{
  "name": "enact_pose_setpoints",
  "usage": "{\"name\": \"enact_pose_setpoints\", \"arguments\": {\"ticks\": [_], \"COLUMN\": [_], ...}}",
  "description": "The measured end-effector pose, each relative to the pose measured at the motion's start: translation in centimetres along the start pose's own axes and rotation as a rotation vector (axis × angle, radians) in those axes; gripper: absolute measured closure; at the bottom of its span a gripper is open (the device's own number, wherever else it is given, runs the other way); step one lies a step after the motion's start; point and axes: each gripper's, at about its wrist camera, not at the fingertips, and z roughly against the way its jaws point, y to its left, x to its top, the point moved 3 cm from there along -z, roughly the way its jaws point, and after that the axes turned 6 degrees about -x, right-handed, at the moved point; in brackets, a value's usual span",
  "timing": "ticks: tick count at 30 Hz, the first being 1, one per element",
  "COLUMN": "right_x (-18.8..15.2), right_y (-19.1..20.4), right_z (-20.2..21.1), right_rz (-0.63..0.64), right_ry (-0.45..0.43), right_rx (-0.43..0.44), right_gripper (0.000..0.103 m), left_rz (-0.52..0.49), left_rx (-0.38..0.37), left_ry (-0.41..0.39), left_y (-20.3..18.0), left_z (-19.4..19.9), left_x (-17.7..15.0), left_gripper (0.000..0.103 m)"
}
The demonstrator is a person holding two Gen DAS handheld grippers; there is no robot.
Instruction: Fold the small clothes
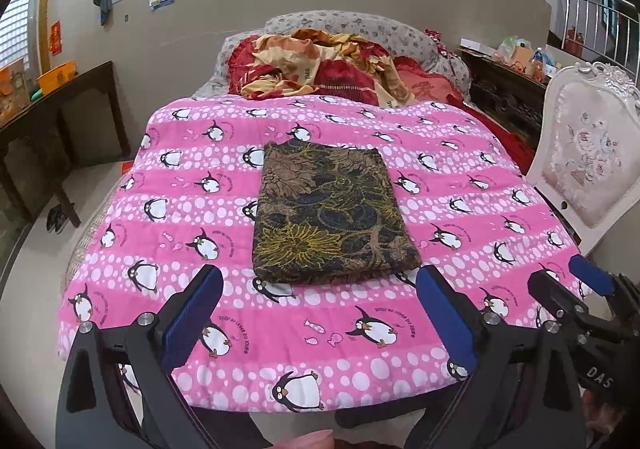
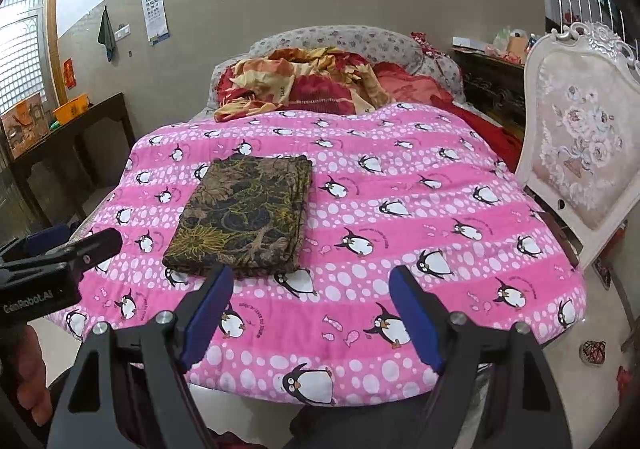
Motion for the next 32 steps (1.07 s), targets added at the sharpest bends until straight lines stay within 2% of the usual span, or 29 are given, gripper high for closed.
{"name": "enact_pose_setpoints", "arguments": {"ticks": [9, 26, 32], "right_x": [-0.8, -1.6, -1.9], "right_y": [1.3, 2.0, 2.2], "right_z": [0.5, 0.2, 0.0], "right_rz": [0.012, 0.021, 0.025], "right_ry": [-0.010, -0.001, 0.002], "right_rx": [0.011, 0.024, 0.031], "right_gripper": [0.020, 0.020, 0.020], "left_rz": [-0.017, -0.006, 0.010], "left_rx": [0.006, 0.004, -0.009], "left_ry": [-0.009, -0.010, -0.036], "left_y": [-0.3, -0.5, -0.3], "left_z": [0.3, 0.4, 0.8], "left_x": [-1.4, -1.9, -2.1], "left_gripper": [0.023, 0.023, 0.023]}}
